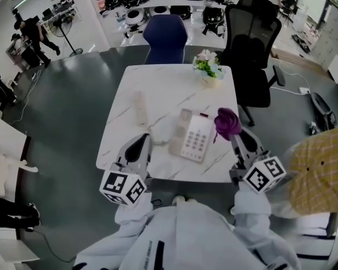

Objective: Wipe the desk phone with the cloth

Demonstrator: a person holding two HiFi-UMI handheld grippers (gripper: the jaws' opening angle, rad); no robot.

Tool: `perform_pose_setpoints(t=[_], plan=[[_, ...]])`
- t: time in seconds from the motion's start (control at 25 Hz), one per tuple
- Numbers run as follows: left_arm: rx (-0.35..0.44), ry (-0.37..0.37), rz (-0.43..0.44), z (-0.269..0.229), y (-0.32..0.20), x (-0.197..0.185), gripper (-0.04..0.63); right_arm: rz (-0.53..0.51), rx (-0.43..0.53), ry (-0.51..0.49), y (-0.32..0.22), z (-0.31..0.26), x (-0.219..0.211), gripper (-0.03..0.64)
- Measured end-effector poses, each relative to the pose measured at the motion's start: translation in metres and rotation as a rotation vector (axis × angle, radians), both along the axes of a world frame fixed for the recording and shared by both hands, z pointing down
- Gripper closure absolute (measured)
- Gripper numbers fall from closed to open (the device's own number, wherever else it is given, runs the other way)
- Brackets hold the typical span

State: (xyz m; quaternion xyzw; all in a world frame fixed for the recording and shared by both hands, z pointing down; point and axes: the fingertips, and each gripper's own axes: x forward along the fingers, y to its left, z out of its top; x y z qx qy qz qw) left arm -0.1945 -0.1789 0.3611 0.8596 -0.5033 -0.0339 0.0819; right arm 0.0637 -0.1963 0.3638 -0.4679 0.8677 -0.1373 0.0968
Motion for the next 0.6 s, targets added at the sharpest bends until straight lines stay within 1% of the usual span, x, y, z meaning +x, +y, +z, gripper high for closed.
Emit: perform_pose_setpoints(t=[0.6], plan=[[0.005, -0.013, -0.015, -0.0008, -0.0053, -0.0057, 0.597, 0.011, 0.018, 0.037, -0.0029, -0.0015, 0.0002, 0.584]])
